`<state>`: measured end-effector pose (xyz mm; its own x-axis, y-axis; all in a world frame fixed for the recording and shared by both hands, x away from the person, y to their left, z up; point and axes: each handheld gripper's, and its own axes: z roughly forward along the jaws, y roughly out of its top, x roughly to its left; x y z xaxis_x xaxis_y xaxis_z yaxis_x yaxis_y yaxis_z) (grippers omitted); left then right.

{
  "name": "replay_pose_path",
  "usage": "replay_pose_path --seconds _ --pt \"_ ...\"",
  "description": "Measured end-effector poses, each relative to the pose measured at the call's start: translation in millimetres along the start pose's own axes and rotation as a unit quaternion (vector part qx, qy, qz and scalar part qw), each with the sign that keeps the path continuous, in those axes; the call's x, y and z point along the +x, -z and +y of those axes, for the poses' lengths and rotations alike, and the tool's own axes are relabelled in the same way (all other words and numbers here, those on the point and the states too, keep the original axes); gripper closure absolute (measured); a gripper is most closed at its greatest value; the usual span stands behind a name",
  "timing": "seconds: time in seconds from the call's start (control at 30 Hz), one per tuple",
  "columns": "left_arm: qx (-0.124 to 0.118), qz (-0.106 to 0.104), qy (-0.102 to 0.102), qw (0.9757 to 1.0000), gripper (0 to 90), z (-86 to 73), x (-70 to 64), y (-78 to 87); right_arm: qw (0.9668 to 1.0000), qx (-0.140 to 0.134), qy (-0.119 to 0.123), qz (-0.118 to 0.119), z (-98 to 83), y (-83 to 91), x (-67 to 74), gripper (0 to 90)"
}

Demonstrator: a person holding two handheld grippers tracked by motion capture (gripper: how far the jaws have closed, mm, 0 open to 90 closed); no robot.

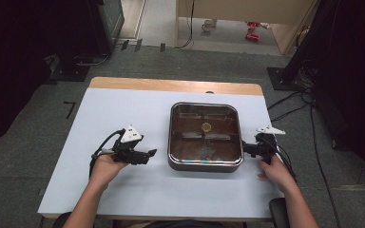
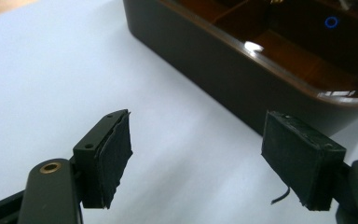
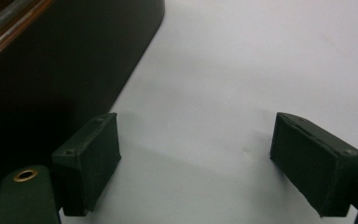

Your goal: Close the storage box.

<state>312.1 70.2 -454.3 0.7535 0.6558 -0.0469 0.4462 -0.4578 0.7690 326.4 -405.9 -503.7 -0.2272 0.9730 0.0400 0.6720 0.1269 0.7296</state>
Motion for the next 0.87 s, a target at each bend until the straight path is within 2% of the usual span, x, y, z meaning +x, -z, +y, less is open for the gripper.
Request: replay_pose_path --seconds 0.2,0.27,0.3,0.33,0.37,0.4,0.5,0.6,0.87 --pt "0.027 -0.004 0.016 0.9995 24.2 -17.4 -2.0 -7.0 1.0000 0.000 0.000 0.000 0.0 0.0 0.0 15.4" --pt "0.045 -0.001 0.012 0.9989 24.1 -22.7 -2.8 -10.4 1.0000 0.000 0.000 0.000 0.0 0.0 0.1 15.3" --pt "0.045 -0.001 0.012 0.9989 24.2 -22.7 -2.8 -10.4 1.0000 0.000 0.000 0.000 0.0 0.0 0.1 15.4" --pt "0.069 0.007 0.003 0.9976 24.2 -28.3 -3.4 -15.9 1.0000 0.000 0.000 0.000 0.0 0.0 0.1 15.4" --pt "0.069 0.007 0.003 0.9976 24.2 -28.3 -3.4 -15.9 1.0000 0.000 0.000 0.000 0.0 0.0 0.1 15.4" --pt "0.071 0.006 -0.018 0.9973 22.2 -31.5 -4.8 -18.4 1.0000 0.000 0.000 0.000 0.0 0.0 0.1 15.4" --pt "0.069 0.005 -0.008 0.9976 20.9 -31.2 -4.3 -19.2 1.0000 0.000 0.000 0.000 0.0 0.0 0.1 15.4" --pt "0.069 0.003 -0.023 0.9973 17.6 -33.0 -5.6 -20.0 1.0000 0.000 -0.001 0.000 0.0 0.0 0.1 15.4" --pt "0.063 0.002 -0.020 0.9978 15.9 -34.4 -6.1 -20.3 1.0000 0.000 -0.001 0.000 0.0 0.0 0.1 15.4"
